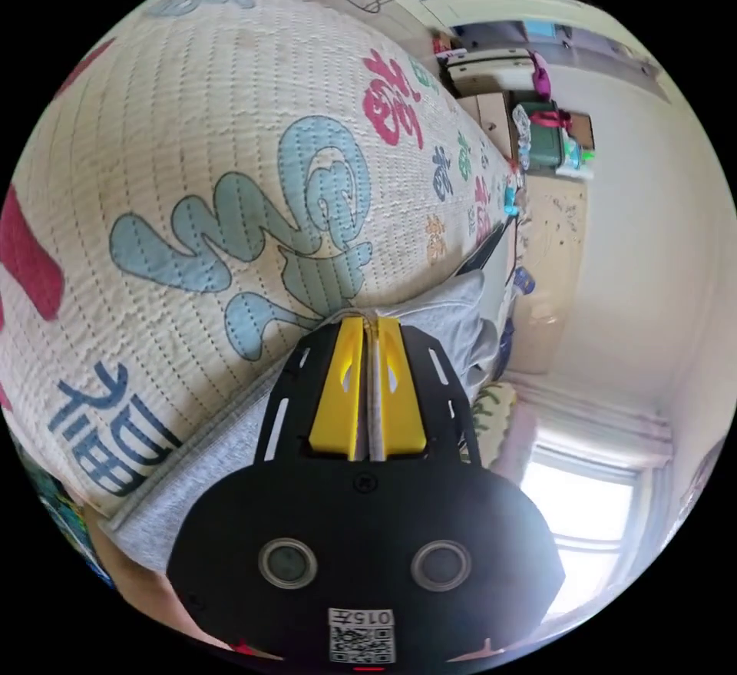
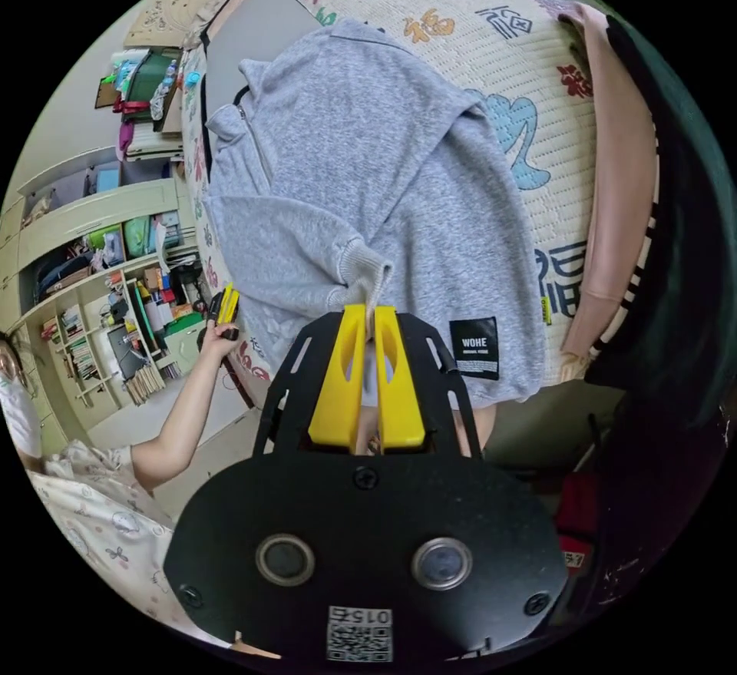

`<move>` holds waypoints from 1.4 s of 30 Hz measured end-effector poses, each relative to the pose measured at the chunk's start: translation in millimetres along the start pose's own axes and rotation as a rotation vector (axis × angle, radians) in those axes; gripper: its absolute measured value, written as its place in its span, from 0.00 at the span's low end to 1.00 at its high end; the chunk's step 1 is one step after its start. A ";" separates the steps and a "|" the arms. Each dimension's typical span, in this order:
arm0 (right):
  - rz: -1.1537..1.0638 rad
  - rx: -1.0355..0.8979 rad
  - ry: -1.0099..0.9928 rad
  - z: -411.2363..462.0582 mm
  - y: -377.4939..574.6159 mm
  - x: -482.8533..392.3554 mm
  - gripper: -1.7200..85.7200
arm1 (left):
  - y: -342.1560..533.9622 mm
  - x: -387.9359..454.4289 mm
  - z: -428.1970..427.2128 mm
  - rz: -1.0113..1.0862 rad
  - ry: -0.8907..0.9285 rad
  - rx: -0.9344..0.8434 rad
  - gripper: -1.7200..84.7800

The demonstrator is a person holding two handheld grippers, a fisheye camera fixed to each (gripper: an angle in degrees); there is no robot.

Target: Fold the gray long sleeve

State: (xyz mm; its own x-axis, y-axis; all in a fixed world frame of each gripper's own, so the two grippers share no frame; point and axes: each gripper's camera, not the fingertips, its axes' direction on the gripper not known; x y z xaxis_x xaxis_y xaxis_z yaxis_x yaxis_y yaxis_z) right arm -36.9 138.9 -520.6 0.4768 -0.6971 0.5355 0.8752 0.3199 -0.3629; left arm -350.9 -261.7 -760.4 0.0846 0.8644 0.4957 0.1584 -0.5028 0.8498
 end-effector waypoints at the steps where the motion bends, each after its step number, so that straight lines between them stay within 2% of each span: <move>1: 0.006 -0.042 0.032 8.6 -6.5 -2.6 0.04 | -0.3 14.5 6.3 0.072 -0.071 -0.016 0.05; 4: -0.008 -0.170 0.178 28.8 -16.8 -10.2 0.05 | 1.5 55.3 25.6 0.229 -0.219 -0.059 0.06; 6: -0.008 -0.209 0.293 31.6 -17.8 -14.3 0.06 | 2.3 72.4 35.4 0.255 -0.252 -0.088 0.07; 9: -0.053 -0.146 0.311 14.9 -18.9 -32.2 0.08 | 12.1 104.5 43.7 0.301 -0.329 -0.124 0.08; 12: -0.168 -0.059 0.274 -0.9 -31.3 -64.2 0.09 | 50.9 163.1 46.1 0.534 -0.400 -0.145 0.09; 14: -0.284 -0.057 0.272 0.6 -50.1 -92.9 0.11 | 113.8 222.5 74.9 0.841 -0.415 -0.274 0.10; 15: -0.312 -0.064 0.274 2.7 -55.1 -99.4 0.11 | 133.1 235.0 87.0 0.908 -0.408 -0.325 0.10; 17: -0.381 -0.108 0.266 13.7 -74.1 -116.7 0.12 | 214.7 272.7 147.1 1.111 -0.347 -0.564 0.10; 20: -0.359 -0.134 0.261 24.4 -91.3 -121.2 0.09 | 305.8 303.7 222.5 1.321 -0.364 -0.707 0.09; 24: -0.412 -0.170 0.362 39.2 -100.2 -131.9 0.03 | 367.8 319.5 297.6 1.323 -0.279 -0.899 0.08; 26: -0.423 -0.174 0.416 45.5 -105.5 -138.7 0.02 | 404.3 313.1 335.5 1.409 -0.431 -0.950 0.08; 33: -0.527 -0.146 0.650 62.2 -95.4 -182.5 0.01 | 453.9 328.0 345.9 1.665 -0.434 -0.795 0.07; 36: -0.538 -0.191 0.605 55.9 -101.9 -184.9 0.01 | 458.4 348.3 364.5 1.682 -0.482 -0.870 0.06; 37: -0.509 -0.261 0.551 50.8 -111.1 -183.2 0.02 | 450.9 358.4 371.9 1.638 -0.457 -0.939 0.07; 39: -0.454 -0.266 0.479 31.1 -125.1 -183.2 0.04 | 425.4 376.1 373.0 1.522 -0.375 -1.003 0.08; 40: -0.463 -0.197 0.453 9.9 -132.5 -188.0 0.07 | 401.6 392.4 365.4 1.467 -0.329 -0.974 0.10; 42: -0.492 -0.073 0.433 -23.2 -146.3 -196.7 0.10 | 358.7 422.4 350.3 1.463 -0.352 -0.831 0.12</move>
State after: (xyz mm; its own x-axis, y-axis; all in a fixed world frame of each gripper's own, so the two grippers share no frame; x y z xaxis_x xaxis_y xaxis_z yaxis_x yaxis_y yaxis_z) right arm -260.6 214.4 -590.6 -0.0670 -0.9507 0.3029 0.9675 -0.1360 -0.2131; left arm 86.3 -74.6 -309.0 -0.1036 -0.3777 0.9201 -0.7444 -0.5841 -0.3236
